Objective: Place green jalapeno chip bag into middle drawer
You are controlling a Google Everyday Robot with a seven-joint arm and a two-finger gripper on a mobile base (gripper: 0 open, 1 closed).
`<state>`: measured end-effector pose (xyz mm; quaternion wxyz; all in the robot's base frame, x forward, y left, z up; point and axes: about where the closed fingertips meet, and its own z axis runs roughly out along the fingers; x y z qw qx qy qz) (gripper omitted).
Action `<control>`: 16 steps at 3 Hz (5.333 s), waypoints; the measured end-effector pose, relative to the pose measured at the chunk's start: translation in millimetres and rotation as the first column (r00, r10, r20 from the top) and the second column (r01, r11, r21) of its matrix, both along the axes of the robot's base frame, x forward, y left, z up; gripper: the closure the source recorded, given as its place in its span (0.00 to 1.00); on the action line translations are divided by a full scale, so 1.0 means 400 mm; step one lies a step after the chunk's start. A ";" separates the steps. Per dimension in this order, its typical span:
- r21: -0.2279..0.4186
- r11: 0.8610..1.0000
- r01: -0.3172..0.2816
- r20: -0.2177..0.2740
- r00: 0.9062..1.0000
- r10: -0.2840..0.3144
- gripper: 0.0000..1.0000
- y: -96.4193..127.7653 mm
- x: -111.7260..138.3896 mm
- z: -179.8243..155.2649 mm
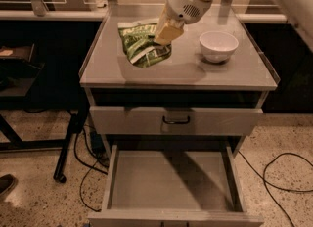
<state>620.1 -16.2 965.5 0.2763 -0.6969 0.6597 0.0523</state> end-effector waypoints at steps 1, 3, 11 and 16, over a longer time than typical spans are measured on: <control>-0.008 0.997 0.081 -0.067 0.994 -0.081 1.00 -0.034 -0.170 -0.035; -0.033 0.990 0.134 -0.139 0.981 -0.137 1.00 -0.062 -0.263 -0.114; -0.065 0.904 0.422 -0.564 0.732 -0.382 1.00 -0.225 -0.521 -0.781; 0.120 0.843 0.524 -0.669 0.670 -0.321 1.00 -0.198 -0.407 -1.109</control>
Offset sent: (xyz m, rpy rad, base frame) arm -0.1409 -0.0350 -0.0662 -0.0178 0.2013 -0.2025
